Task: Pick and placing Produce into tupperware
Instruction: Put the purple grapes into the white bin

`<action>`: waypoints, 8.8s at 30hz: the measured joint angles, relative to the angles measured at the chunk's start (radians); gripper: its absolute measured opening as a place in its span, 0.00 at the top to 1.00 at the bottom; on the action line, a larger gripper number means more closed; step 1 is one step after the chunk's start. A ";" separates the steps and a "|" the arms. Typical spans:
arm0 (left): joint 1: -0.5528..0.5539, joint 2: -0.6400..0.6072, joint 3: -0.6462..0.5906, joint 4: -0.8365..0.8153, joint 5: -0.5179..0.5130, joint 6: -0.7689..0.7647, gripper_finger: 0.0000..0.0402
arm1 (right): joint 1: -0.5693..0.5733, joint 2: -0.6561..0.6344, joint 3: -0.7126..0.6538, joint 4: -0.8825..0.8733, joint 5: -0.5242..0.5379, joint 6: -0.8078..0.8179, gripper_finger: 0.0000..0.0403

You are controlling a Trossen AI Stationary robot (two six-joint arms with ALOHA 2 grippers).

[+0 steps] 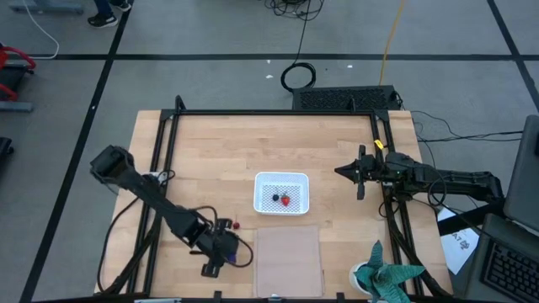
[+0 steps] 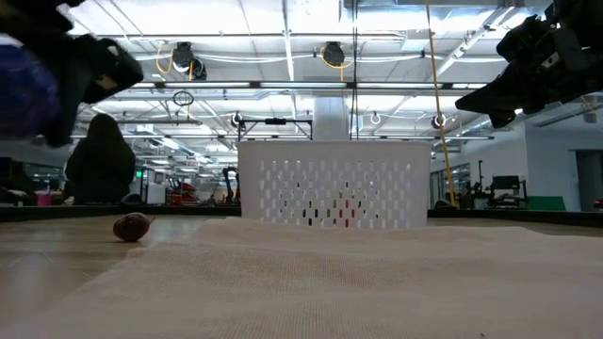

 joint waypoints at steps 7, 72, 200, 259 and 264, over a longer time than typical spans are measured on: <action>0.087 -0.140 0.000 -0.082 -0.028 0.112 0.45 | 0.000 0.000 0.000 0.000 0.000 -0.002 1.00; 0.851 -0.841 -0.182 -0.228 0.086 0.706 0.44 | 0.000 0.000 0.000 0.002 0.001 -0.037 1.00; 0.592 0.303 0.318 0.012 0.023 0.461 0.44 | 0.000 0.008 0.000 0.002 0.001 0.006 1.00; 0.618 0.523 0.611 -0.293 0.037 0.538 0.44 | 0.000 0.042 0.000 0.016 0.001 0.008 1.00; 0.618 0.528 0.613 -0.280 0.039 0.538 0.44 | 0.000 0.044 0.000 0.015 0.000 0.008 1.00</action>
